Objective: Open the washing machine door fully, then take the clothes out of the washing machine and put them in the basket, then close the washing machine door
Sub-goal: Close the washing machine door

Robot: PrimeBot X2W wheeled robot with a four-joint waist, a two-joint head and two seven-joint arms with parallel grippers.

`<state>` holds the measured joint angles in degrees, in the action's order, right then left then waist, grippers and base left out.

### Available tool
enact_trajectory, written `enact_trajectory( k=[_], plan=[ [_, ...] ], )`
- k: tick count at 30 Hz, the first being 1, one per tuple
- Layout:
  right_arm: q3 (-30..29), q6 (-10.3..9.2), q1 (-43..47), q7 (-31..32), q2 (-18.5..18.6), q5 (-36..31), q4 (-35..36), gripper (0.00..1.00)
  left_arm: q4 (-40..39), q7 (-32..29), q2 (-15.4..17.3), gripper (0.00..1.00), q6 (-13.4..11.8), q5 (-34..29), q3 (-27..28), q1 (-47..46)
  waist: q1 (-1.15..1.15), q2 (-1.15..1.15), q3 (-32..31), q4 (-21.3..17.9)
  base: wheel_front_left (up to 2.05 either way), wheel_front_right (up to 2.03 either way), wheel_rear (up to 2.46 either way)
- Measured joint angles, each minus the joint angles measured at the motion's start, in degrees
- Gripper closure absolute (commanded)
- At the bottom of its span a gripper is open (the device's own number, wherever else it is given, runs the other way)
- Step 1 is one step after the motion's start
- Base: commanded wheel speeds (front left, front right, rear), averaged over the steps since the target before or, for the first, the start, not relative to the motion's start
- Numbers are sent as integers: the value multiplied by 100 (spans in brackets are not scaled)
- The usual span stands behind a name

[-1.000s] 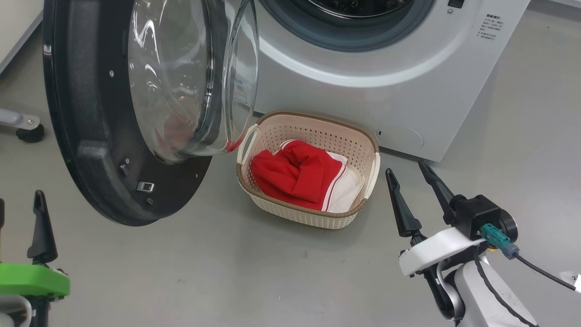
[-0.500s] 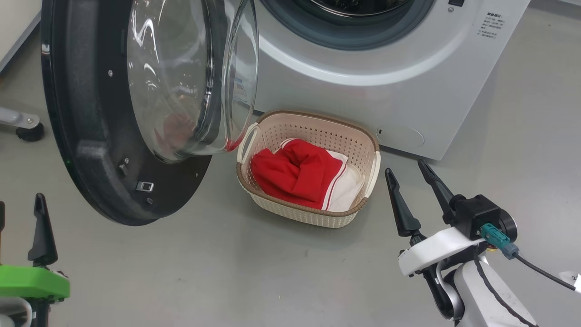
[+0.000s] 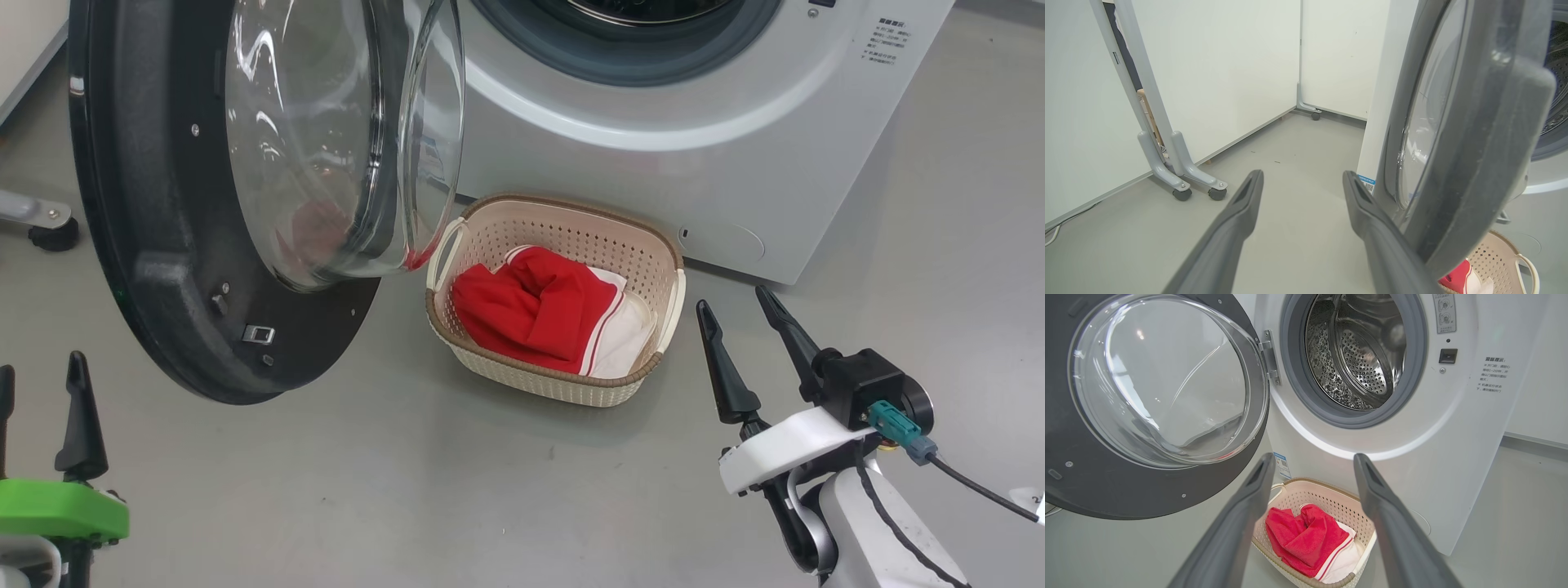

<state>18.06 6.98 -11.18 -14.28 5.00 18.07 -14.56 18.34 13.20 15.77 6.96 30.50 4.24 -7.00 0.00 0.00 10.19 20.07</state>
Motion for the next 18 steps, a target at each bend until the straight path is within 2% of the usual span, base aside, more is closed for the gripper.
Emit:
enact_trajectory(
  k=[5,7,18],
  plan=[
    [-4,0,0,0,-1,0,0,0,31,7,3,0,0,38,-24,-3,0,0,8,2,0,0,0],
    [-7,1,0,0,-1,0,0,0,31,7,3,100,0,88,-49,-6,0,0,8,2,0,0,0],
    [-22,1,0,0,-4,-1,0,0,-4,54,115,100,0,170,-144,-53,0,0,7,4,0,0,0]
  ],
)
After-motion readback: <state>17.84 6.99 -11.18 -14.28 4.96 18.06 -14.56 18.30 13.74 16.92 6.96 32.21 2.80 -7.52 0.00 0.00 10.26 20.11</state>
